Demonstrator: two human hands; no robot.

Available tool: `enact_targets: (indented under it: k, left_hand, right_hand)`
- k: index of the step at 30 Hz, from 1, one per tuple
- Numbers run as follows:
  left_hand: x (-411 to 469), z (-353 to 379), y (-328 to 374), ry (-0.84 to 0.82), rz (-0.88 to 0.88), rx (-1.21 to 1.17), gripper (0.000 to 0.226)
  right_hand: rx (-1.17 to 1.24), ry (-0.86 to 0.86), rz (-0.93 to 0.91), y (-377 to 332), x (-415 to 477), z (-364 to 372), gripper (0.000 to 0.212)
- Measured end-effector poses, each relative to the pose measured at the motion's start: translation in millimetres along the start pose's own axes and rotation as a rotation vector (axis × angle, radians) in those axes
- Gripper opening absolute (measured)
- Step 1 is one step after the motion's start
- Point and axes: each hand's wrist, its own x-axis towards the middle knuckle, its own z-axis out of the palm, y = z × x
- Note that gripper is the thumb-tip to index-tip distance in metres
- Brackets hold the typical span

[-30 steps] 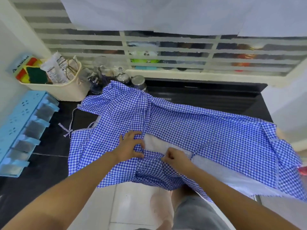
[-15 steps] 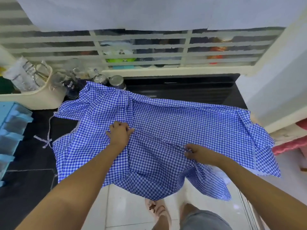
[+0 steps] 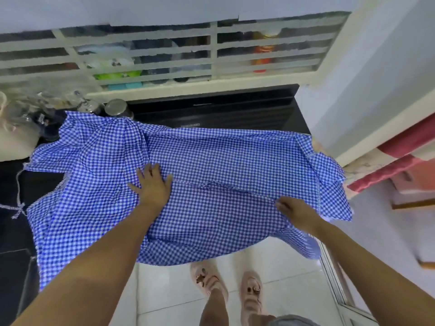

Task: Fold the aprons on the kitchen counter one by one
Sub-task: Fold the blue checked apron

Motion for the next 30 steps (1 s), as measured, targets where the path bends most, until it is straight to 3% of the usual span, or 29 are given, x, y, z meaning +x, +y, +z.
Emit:
enact_targets:
  k: [2,4,9,18,23,30]
  left_hand:
    - [-6.1,5.9,-0.5,-0.128,0.018,0.088,0.09]
    - [-7.8,10.0,-0.7,-0.173,0.025,0.144,0.104]
    - [-9.0,5.4,5.9,-0.208,-0.027,0.134,0.109]
    - [-3.4,2.7,12.5,-0.237,-0.104,0.13,0.105]
    - [6.8,-3.5,2.8,-0.223,-0.179,0.098,0.106]
    - [32.0,-29.9,-40.6,-0.214,-0.247,0.07,0.107]
  right_hand:
    - [0.046,0.082,-0.044,16.5,-7.1,1.7,0.036]
    - [0.052,0.089,-0.049,31.7,-12.9,-1.7,0.034]
    - [-0.013,0.118,-0.031,63.1,-20.8,-29.3,0.035]
    - [0.016,0.244,0.116,64.5,28.7,-63.8,0.077]
    - [-0.118,0.129,0.133,49.0,76.3,-85.5,0.085]
    - [-0.177,-0.118,-0.046,-16.6,149.7,-118.6,0.079]
